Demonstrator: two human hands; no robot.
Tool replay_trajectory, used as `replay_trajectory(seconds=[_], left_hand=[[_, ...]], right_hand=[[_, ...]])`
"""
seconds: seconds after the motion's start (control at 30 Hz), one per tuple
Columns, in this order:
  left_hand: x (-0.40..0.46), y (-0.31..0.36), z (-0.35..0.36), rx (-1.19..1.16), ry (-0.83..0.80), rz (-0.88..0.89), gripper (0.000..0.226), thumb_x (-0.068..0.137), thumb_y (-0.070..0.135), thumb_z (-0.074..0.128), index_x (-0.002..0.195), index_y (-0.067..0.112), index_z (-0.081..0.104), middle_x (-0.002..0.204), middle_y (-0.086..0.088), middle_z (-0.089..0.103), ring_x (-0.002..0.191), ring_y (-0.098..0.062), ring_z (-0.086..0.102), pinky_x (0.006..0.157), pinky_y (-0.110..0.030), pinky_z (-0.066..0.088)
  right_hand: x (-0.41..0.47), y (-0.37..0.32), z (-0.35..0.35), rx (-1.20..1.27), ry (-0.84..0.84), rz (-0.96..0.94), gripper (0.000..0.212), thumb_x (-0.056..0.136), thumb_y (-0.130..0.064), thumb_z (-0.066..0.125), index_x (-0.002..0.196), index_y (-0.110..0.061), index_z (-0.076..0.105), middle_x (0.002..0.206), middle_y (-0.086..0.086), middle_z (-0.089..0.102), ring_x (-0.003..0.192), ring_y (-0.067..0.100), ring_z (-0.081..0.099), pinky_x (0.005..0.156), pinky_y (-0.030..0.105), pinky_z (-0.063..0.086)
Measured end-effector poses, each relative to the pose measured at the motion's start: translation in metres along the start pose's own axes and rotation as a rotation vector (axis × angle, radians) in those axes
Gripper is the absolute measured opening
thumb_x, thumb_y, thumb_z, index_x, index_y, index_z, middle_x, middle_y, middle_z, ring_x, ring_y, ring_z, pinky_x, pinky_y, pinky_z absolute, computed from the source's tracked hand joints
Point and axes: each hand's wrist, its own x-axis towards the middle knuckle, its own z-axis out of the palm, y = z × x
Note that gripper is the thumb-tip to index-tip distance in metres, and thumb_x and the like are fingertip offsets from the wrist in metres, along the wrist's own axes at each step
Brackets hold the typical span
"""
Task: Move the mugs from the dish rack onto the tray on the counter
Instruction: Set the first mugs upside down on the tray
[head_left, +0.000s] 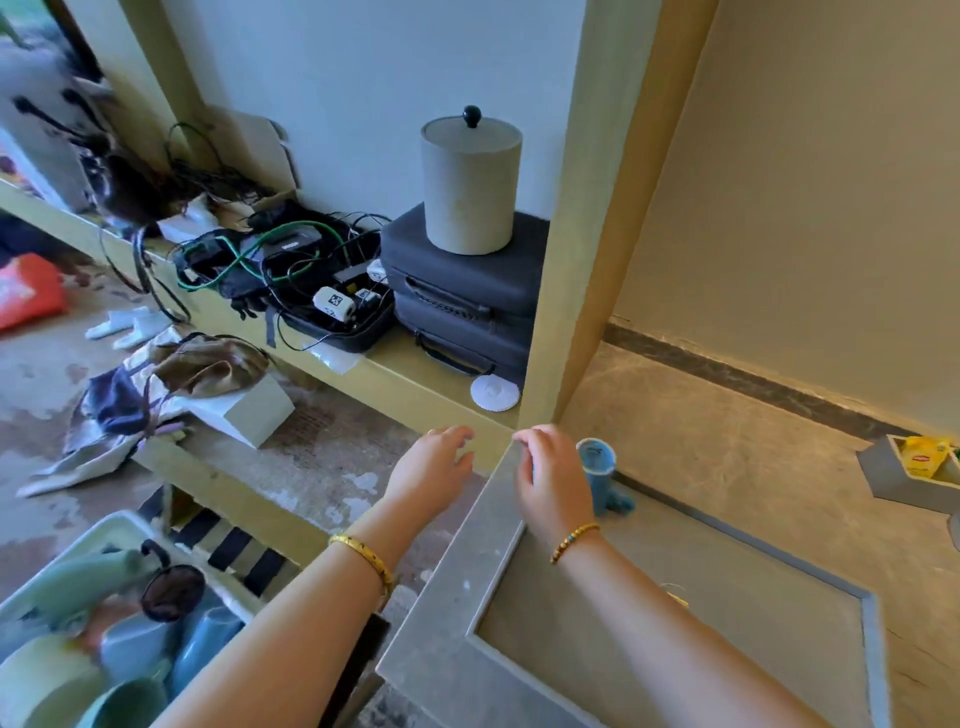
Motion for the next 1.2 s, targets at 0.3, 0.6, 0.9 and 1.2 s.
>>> replay_trajectory(seconds=[0.3, 0.6, 0.9, 1.2], left_hand=[[-0.082, -0.153, -0.057, -0.134, 0.054, -0.312, 0.033, 0.094, 0.024, 0.043, 0.125, 0.021, 0.051, 0.114, -0.001, 0.062, 0.097, -0.019, 0.060, 0.079, -0.030, 0.049], [-0.181, -0.310, -0.080, -0.173, -0.009, -0.574, 0.033, 0.092, 0.023, 0.048, 0.124, 0.018, 0.052, 0.118, -0.005, 0.060, 0.102, -0.021, 0.058, 0.081, -0.025, 0.042], [-0.242, -0.393, -0.045, -0.185, -0.231, -0.840, 0.051, 0.093, 0.025, 0.046, 0.141, 0.019, 0.031, 0.135, -0.010, 0.050, 0.115, -0.026, 0.055, 0.084, -0.029, 0.046], [-0.252, -0.432, -0.011, -0.264, -0.275, -0.997, 0.060, 0.092, 0.027, 0.050, 0.145, 0.022, 0.022, 0.126, -0.008, 0.056, 0.106, -0.022, 0.058, 0.071, -0.024, 0.041]], right_hand=[[-0.030, -0.109, 0.135, 0.003, -0.371, -0.086, 0.029, 0.093, -0.007, 0.041, 0.118, -0.007, 0.056, 0.120, 0.010, 0.055, 0.113, 0.025, 0.048, 0.096, 0.033, 0.041], [-0.086, -0.203, 0.253, 0.030, -0.749, 0.016, 0.033, 0.096, -0.016, 0.038, 0.129, -0.013, 0.046, 0.131, 0.006, 0.047, 0.121, 0.020, 0.043, 0.101, 0.030, 0.039], [-0.128, -0.230, 0.339, -0.067, -1.225, 0.093, 0.045, 0.096, -0.028, 0.042, 0.139, -0.017, 0.031, 0.143, 0.006, 0.039, 0.124, 0.024, 0.047, 0.103, 0.038, 0.042], [-0.142, -0.228, 0.420, -0.227, -1.407, -0.073, 0.043, 0.096, -0.022, 0.043, 0.137, -0.017, 0.032, 0.140, 0.011, 0.036, 0.125, 0.029, 0.042, 0.102, 0.044, 0.041]])
